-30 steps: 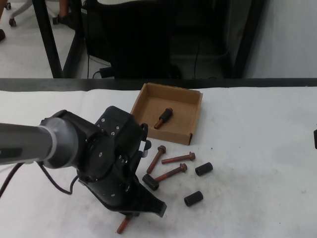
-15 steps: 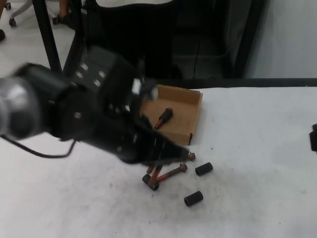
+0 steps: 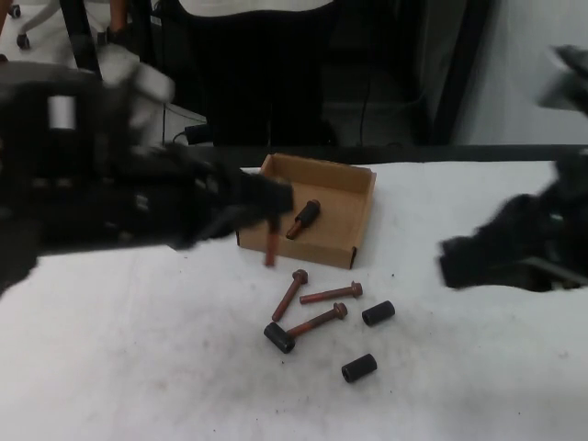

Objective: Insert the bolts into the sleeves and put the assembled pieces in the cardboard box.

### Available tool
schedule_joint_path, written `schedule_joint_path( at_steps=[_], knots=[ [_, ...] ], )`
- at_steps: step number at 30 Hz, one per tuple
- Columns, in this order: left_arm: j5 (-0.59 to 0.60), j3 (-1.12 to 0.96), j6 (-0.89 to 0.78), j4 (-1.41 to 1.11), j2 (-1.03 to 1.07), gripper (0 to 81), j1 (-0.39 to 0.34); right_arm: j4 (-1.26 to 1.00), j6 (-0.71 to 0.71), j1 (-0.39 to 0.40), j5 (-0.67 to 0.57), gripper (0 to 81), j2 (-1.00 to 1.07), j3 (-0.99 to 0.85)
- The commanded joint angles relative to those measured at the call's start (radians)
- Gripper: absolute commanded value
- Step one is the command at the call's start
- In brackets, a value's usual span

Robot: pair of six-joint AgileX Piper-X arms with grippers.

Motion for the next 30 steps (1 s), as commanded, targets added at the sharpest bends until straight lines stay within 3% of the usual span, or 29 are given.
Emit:
schedule_joint_path(
  at_steps=[1, 10, 21, 30],
  knots=[
    [0.113, 0.032, -0.076, -0.175, -0.042, 0.8, 0.048, -0.127, -0.009, 0.059, -0.043, 0.0, 0.047, -0.004],
    [0.221, 0.033, -0.091, -0.22, -0.053, 0.8, 0.072, -0.375, 0.051, 0.164, -0.109, 0.0, 0.16, -0.004],
    [0.24, 0.033, -0.13, -0.332, -0.053, 0.8, 0.071, -0.486, 0.076, 0.21, -0.136, 0.0, 0.165, -0.004],
    [0.243, 0.033, -0.162, -0.332, -0.055, 0.8, 0.071, -0.489, 0.09, 0.211, -0.083, 0.0, 0.167, -0.004]
  ],
)
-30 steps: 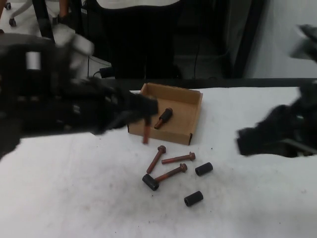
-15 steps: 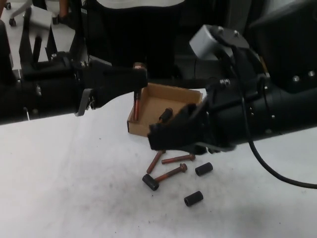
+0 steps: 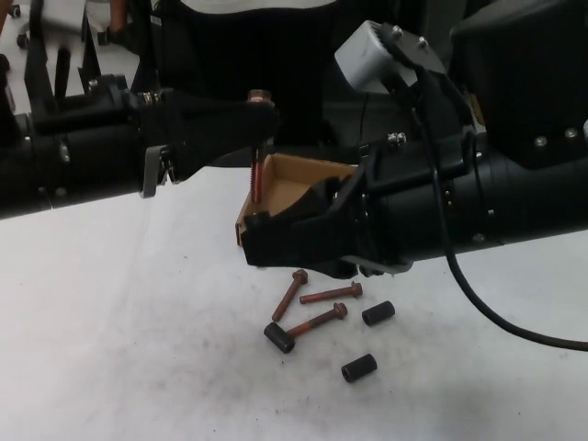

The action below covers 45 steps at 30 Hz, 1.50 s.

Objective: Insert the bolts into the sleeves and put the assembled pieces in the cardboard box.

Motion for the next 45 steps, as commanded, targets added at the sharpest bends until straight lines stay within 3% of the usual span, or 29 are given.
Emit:
schedule_joint_path(
  at_steps=[1, 28, 45],
  knots=[
    [0.011, -0.002, -0.031, -0.027, -0.013, 0.8, 0.003, -0.021, 0.009, 0.002, 0.027, 0.0, -0.001, -0.004],
    [0.008, 0.004, -0.041, -0.011, -0.036, 0.8, 0.003, -0.081, 0.037, 0.002, 0.049, 0.0, 0.014, -0.004],
    [0.008, 0.004, -0.041, -0.008, -0.036, 0.8, 0.003, -0.082, 0.081, 0.002, 0.168, 0.0, 0.014, -0.004]
  ],
)
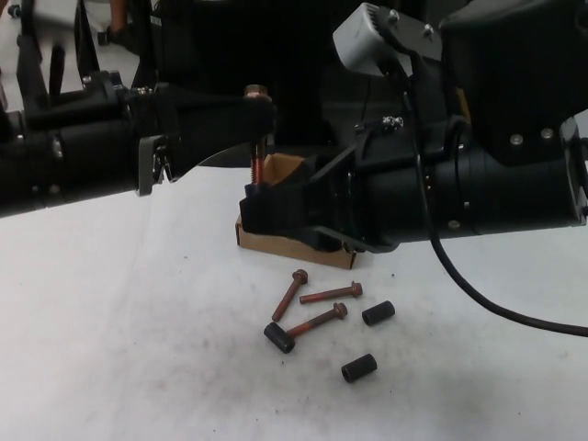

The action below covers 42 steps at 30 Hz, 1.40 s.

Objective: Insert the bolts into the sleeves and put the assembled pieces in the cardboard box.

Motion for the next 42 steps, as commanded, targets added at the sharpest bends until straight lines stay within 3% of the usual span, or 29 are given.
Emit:
schedule_joint_path(
  at_steps=[1, 15, 36, 38, 42],
  knots=[
    [0.01, 0.0, -0.001, -0.009, -0.014, 0.8, 0.003, -0.01, 0.006, -0.002, 0.042, 0.0, -0.004, -0.004],
    [0.06, 0.0, 0.118, 0.107, -0.014, 0.8, 0.003, -0.01, -0.024, -0.002, 0.056, 0.0, -0.004, -0.004],
    [0.076, 0.0, 0.17, 0.123, -0.014, 1.3, 0.003, -0.092, -0.043, -0.002, 0.098, 0.0, -0.004, -0.004],
    [0.1, 0.0, 0.183, 0.122, -0.014, 9.1, 0.003, -0.092, -0.043, -0.002, 0.098, 0.0, -0.004, -0.004],
    [0.093, 0.0, 0.16, 0.122, -0.014, 38.9, 0.003, -0.092, -0.047, -0.002, 0.098, 0.0, -0.004, -0.004]
  ],
)
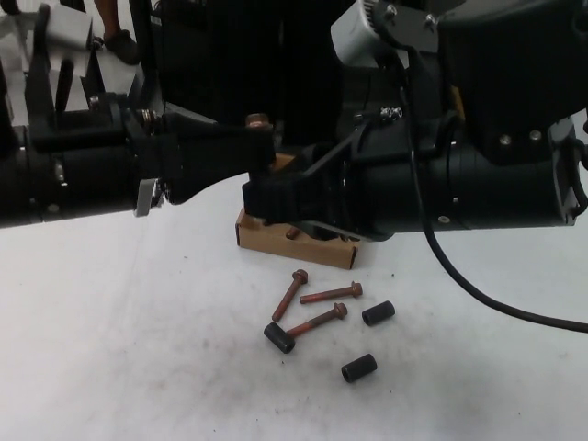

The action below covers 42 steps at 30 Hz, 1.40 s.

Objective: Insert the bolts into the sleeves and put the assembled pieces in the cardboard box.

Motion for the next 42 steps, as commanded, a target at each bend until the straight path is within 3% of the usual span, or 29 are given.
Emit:
schedule_joint_path(
  at_steps=[1, 3, 15, 26, 35, 39, 42],
  knots=[
    [0.027, 0.0, -0.022, 0.009, -0.014, 43.3, 0.003, -0.037, -0.011, -0.005, 0.026, 0.0, -0.011, -0.009],
    [0.027, 0.0, -0.05, 0.009, -0.014, 47.3, 0.003, -0.037, -0.017, -0.005, 0.026, 0.0, -0.011, -0.009],
    [0.035, -0.003, -0.106, -0.072, -0.016, 47.0, 0.014, -0.03, -0.017, -0.005, 0.007, 0.0, -0.013, -0.009],
    [0.074, -0.003, -0.107, -0.042, -0.027, 47.0, 0.187, -0.028, -0.031, -0.015, 0.009, 0.0, -0.009, -0.009],
    [0.106, -0.003, -0.129, -0.008, -0.154, 44.4, 0.204, -0.031, -0.031, -0.197, -0.016, 0.1, 0.113, -0.024],
    [0.106, -0.003, -0.111, 0.194, -0.235, 44.4, 0.204, -0.029, -0.031, -0.278, -0.049, 0.3, 0.245, -0.093],
    [0.085, -0.003, -0.005, 0.408, -0.303, 44.2, 0.204, -0.027, -0.031, -0.311, -0.053, 0.3, 0.355, -0.183]
  ],
)
